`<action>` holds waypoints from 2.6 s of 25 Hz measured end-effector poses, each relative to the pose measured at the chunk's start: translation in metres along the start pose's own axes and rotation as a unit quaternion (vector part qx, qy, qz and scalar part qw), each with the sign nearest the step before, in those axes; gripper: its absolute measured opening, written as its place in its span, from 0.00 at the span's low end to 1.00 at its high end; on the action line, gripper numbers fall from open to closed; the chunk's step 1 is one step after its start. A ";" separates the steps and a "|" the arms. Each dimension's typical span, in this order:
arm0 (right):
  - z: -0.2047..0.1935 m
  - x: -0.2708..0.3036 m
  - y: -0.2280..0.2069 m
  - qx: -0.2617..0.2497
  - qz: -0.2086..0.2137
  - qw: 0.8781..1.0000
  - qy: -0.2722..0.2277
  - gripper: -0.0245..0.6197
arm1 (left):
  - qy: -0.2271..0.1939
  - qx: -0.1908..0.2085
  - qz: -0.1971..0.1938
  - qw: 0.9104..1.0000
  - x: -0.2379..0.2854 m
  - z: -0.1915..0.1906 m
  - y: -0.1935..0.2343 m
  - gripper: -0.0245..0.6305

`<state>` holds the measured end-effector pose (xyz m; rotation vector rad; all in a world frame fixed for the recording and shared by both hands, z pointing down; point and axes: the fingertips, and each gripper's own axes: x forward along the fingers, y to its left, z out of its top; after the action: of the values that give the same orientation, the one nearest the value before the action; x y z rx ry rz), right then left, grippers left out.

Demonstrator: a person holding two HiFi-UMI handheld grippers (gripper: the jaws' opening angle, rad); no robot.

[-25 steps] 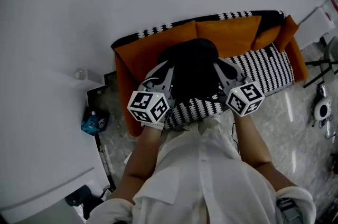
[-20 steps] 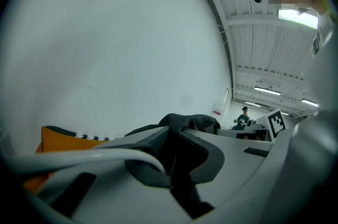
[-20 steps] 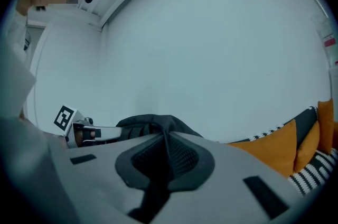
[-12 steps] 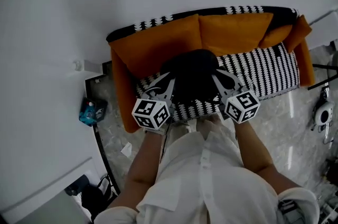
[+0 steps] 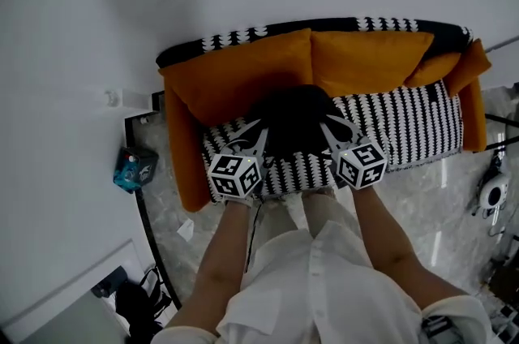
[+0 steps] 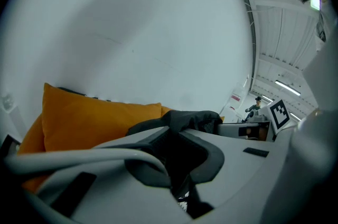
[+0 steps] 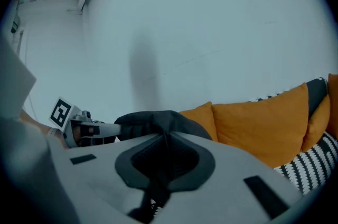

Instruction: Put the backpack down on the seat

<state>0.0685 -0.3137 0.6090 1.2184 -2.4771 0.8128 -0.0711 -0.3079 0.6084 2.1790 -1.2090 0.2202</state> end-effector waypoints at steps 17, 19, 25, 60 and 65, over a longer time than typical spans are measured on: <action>-0.033 0.059 -0.049 -0.002 -0.028 0.998 0.058 0.08 | 0.032 -0.020 0.034 0.999 0.056 -0.030 0.042 0.10; -0.034 0.060 -0.051 -0.007 -0.033 0.997 0.063 0.08 | 0.035 -0.019 0.035 0.999 0.058 -0.031 0.042 0.10; -0.035 0.062 -0.053 -0.010 -0.042 0.996 0.078 0.09 | 0.043 -0.011 0.040 0.998 0.059 -0.032 0.043 0.10; 0.060 -0.011 -0.036 -0.079 -0.054 0.995 0.012 0.22 | -0.017 0.081 0.021 0.996 0.005 0.063 -0.002 0.21; 0.110 -0.041 -0.027 -0.089 -0.051 0.993 -0.054 0.17 | -0.091 0.087 0.027 0.992 -0.023 0.113 -0.015 0.17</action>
<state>0.1166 -0.3654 0.5111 1.3437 -2.4848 0.4999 -0.0889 -0.3535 0.5031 2.3603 -1.3979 0.1569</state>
